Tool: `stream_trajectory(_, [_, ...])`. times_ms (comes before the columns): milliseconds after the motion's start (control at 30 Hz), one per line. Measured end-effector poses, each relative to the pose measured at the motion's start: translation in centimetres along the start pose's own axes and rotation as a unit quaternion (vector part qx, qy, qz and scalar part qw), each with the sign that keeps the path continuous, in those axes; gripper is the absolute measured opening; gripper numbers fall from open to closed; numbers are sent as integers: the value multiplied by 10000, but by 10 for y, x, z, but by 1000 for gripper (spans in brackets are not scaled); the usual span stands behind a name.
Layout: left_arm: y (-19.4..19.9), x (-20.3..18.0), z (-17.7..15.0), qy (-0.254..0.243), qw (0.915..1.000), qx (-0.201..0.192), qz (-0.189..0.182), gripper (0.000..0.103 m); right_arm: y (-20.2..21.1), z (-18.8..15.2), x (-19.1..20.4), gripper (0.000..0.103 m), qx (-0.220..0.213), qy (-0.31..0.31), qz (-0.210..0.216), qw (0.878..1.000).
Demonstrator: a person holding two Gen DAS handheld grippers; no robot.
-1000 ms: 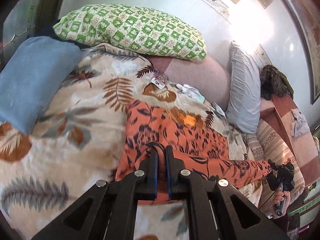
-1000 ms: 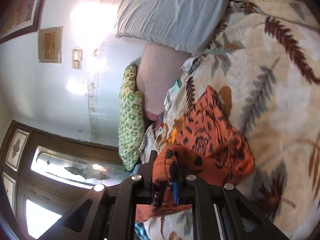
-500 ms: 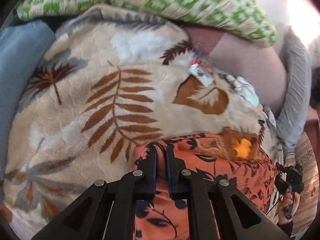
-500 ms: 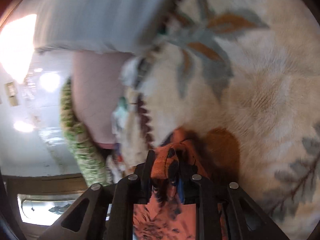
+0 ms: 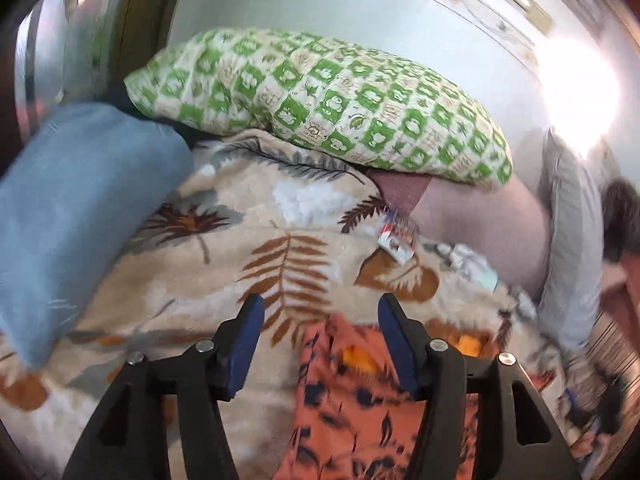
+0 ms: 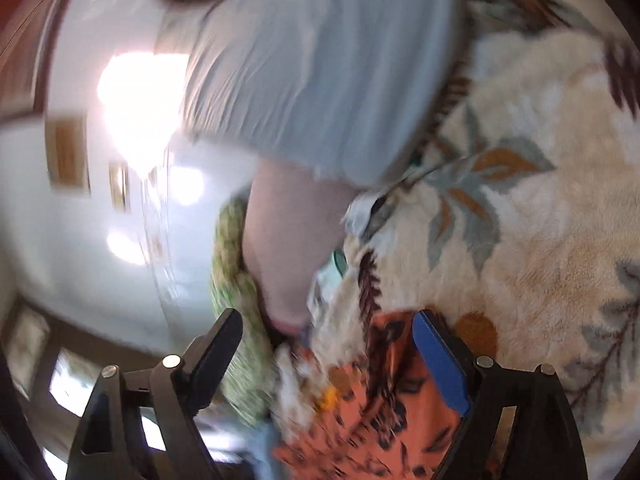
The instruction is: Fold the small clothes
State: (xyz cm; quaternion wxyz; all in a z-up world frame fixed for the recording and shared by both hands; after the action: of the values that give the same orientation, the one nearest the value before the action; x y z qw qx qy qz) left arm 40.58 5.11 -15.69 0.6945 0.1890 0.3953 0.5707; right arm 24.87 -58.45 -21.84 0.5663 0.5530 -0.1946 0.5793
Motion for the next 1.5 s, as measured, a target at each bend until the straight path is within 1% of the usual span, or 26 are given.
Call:
stream_trajectory(67, [16, -9, -31, -154, 9993, 69, 327, 67, -15, -36, 24, 87, 525, 851, -455, 9940])
stream_trajectory(100, [20, -12, -47, -225, 9987, 158, 435, 67, -29, -61, 35, 86, 865, 1278, -722, 9854])
stream_trajectory(133, [22, -15, -62, -269, 9983, 222, 477, 67, -41, -84, 41, 82, 1117, 1545, -873, 9778])
stream_trajectory(200, [15, -24, -97, -312, 9975, 387, 508, 67, -70, -132, 51, 74, 1665, 2075, -1209, 9564])
stream_trajectory(267, [5, -33, -118, -455, 9960, 543, 538, 67, -96, -172, 53, 69, 2034, 2552, -1557, 9323])
stream_trajectory(300, [-1, -37, -125, -600, 9947, 615, 564, 67, -110, -193, 56, 65, 2206, 2788, -1690, 9192])
stream_trajectory(367, [-13, -40, -131, -902, 9915, 667, 657, 67, -131, -220, 59, 61, 2411, 3042, -1861, 9026])
stream_trajectory(433, [-20, -33, -129, -1000, 9905, 447, 837, 67, -151, -227, 61, 61, 2356, 3312, -2200, 8868])
stream_trajectory(467, [-24, -29, -129, -1008, 9899, 476, 878, 67, -159, -227, 62, 61, 2283, 3407, -2295, 8827])
stream_trajectory(533, [-31, -23, -127, -891, 9910, 582, 813, 67, -175, -218, 70, 61, 2171, 3438, -2443, 8803])
stream_trajectory(667, [-30, -18, -117, -575, 9955, 421, 626, 67, -222, -182, 89, 61, 1797, 3607, -2885, 8686])
stream_trajectory(733, [-32, -19, -114, -559, 9958, 430, 578, 67, -239, -164, 97, 61, 1610, 3615, -3080, 8652])
stream_trajectory(767, [-34, -20, -114, -580, 9954, 474, 598, 67, -246, -149, 102, 61, 1413, 3518, -3118, 8712])
stream_trajectory(867, [-33, -20, -113, -539, 9959, 492, 540, 67, -249, -121, 123, 62, 988, 2973, -2754, 9089])
stream_trajectory(900, [-31, -18, -112, -498, 9963, 478, 504, 67, -245, -119, 128, 62, 964, 2896, -2688, 9136])
stream_trajectory(967, [-29, -15, -109, -432, 9968, 448, 496, 67, -238, -129, 137, 62, 1076, 3026, -2507, 9132])
stream_trajectory(1033, [-29, -9, -109, -337, 9965, 445, 614, 67, -234, -153, 141, 62, 1433, 3152, -2342, 9084])
stream_trajectory(1067, [-29, -7, -110, -267, 9964, 450, 670, 67, -230, -167, 141, 62, 1622, 3212, -2255, 9054])
stream_trajectory(1133, [-28, -4, -112, -183, 9962, 464, 707, 67, -232, -197, 143, 62, 1909, 3428, -2190, 8934])
stream_trajectory(1200, [-26, -3, -115, -229, 9955, 471, 785, 67, -244, -220, 145, 62, 2036, 3673, -2250, 8792])
stream_trajectory(1300, [-31, 1, -120, -435, 9923, 582, 1007, 67, -279, -239, 135, 62, 2252, 3625, -2471, 8700])
stream_trajectory(1367, [-40, 7, -123, -417, 9908, 713, 1071, 67, -299, -241, 123, 64, 2168, 3719, -2756, 8595])
stream_trajectory(1400, [-45, 11, -124, -346, 9905, 798, 1066, 67, -303, -239, 126, 66, 2058, 3771, -2766, 8596])
stream_trajectory(1433, [-48, 13, -125, -311, 9902, 858, 1060, 67, -304, -237, 128, 66, 2082, 3725, -2787, 8604])
stream_trajectory(1467, [-50, 14, -125, -304, 9897, 908, 1066, 67, -301, -235, 131, 66, 2143, 3617, -2733, 8652])
stream_trajectory(1500, [-51, 13, -125, -305, 9894, 920, 1078, 67, -293, -232, 136, 66, 2169, 3514, -2537, 8747])
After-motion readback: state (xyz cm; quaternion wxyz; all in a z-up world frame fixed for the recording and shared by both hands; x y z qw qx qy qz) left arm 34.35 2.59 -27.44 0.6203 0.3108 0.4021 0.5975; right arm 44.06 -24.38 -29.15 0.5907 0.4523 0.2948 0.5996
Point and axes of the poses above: each gripper's, at about its wrist camera, not at the fingertips, and y roughly against the way its jaws point, x to its left, z to its top, the point moved 8 cm from there along -y, roughly the way its jaws point, and after that the axes turned 1 degree about y, right-handed, at the moved point
